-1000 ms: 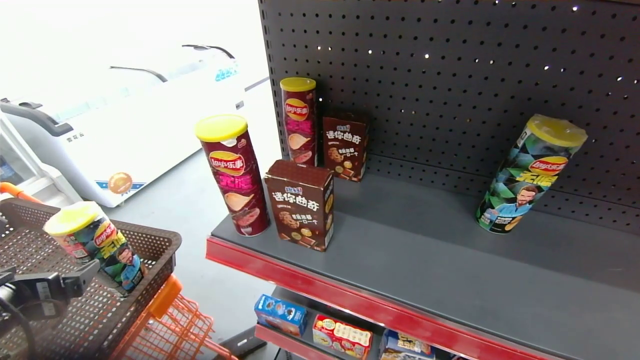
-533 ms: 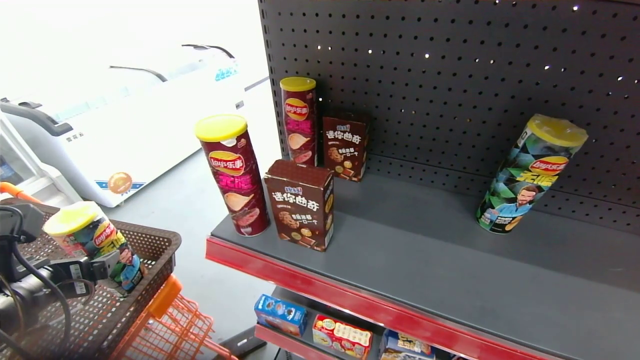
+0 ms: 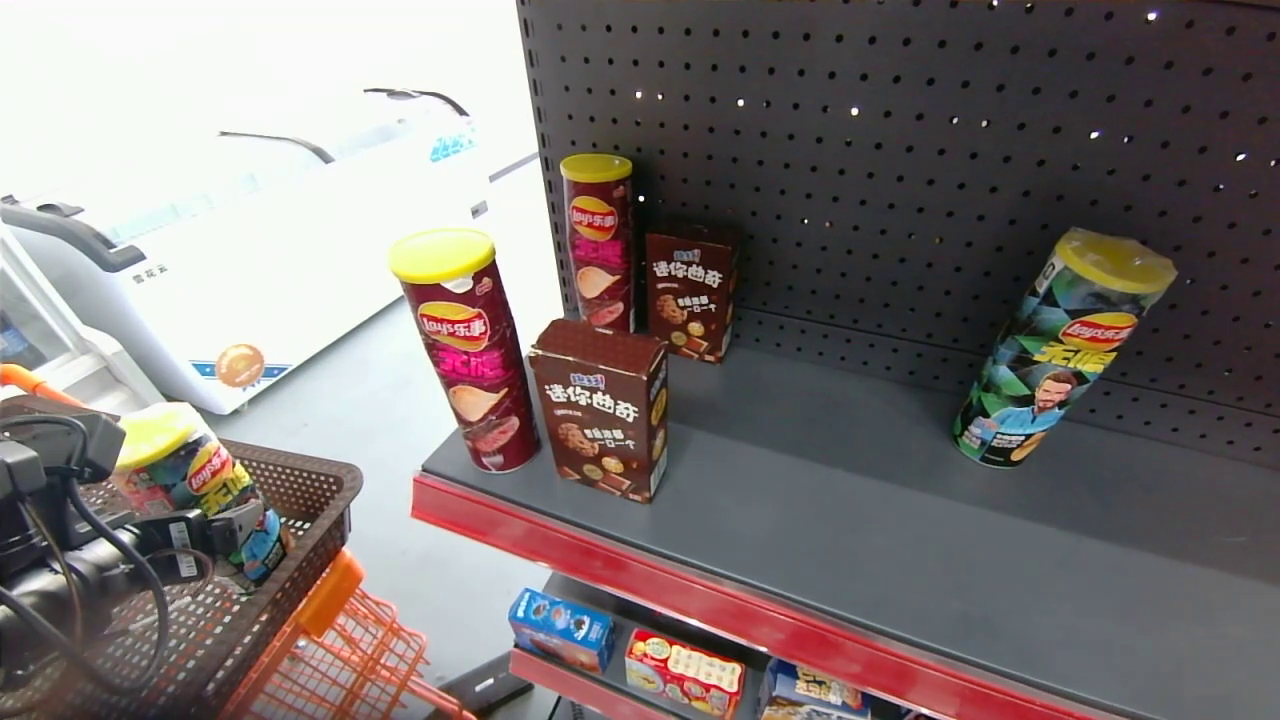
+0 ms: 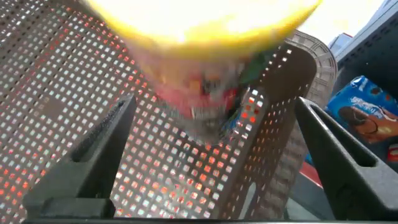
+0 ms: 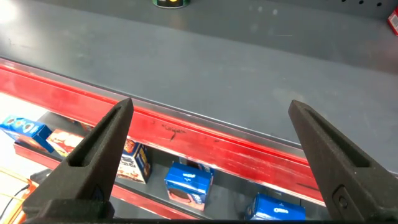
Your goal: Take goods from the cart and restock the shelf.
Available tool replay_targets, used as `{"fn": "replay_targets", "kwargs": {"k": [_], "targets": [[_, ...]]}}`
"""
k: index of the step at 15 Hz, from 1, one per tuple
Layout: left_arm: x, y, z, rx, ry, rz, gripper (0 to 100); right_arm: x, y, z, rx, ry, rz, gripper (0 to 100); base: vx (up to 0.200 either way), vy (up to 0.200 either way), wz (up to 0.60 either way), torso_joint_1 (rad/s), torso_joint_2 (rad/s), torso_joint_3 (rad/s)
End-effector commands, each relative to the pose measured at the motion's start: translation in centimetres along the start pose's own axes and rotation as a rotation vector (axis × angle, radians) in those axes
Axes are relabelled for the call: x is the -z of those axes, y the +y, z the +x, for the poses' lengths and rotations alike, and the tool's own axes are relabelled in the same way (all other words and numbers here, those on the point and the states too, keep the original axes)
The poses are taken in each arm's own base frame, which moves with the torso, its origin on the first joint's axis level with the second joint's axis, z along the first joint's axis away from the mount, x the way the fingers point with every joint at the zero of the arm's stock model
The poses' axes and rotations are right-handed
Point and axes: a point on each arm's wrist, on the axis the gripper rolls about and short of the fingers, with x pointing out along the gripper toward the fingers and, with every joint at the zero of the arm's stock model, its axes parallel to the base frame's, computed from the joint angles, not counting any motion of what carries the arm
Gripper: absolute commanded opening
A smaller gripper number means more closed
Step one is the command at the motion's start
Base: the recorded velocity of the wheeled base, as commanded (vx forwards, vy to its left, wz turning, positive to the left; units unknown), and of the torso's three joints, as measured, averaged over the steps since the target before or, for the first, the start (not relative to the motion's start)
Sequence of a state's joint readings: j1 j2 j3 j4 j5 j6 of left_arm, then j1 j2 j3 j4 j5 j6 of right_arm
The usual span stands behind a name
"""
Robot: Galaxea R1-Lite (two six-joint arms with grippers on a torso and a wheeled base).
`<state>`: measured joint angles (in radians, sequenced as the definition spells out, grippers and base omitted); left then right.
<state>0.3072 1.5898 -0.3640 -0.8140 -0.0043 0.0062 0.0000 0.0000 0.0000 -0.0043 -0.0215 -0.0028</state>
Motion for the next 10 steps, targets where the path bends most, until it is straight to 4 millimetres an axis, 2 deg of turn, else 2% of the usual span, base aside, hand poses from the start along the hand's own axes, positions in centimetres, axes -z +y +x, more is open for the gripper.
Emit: {"fn": "replay_targets", "kwargs": {"k": [1, 3, 10], "targets": [[0.0, 0.1, 1.3, 0.001, 0.018, -0.002, 100, 0.0, 0.0, 0.0, 0.000, 0.000, 0.000, 100, 0.000, 0.000, 0.00, 0.000, 0.00, 0.000], [-0.9, 0.0, 2.4, 0.013, -0.005, -0.003, 100, 0.0, 0.0, 0.0, 0.000, 0.000, 0.000, 100, 0.000, 0.000, 0.00, 0.000, 0.00, 0.000], [-1.3, -0.1, 4.9, 0.020, -0.018, -0.002, 100, 0.0, 0.0, 0.0, 0.000, 0.000, 0.000, 100, 0.000, 0.000, 0.00, 0.000, 0.00, 0.000]]}}
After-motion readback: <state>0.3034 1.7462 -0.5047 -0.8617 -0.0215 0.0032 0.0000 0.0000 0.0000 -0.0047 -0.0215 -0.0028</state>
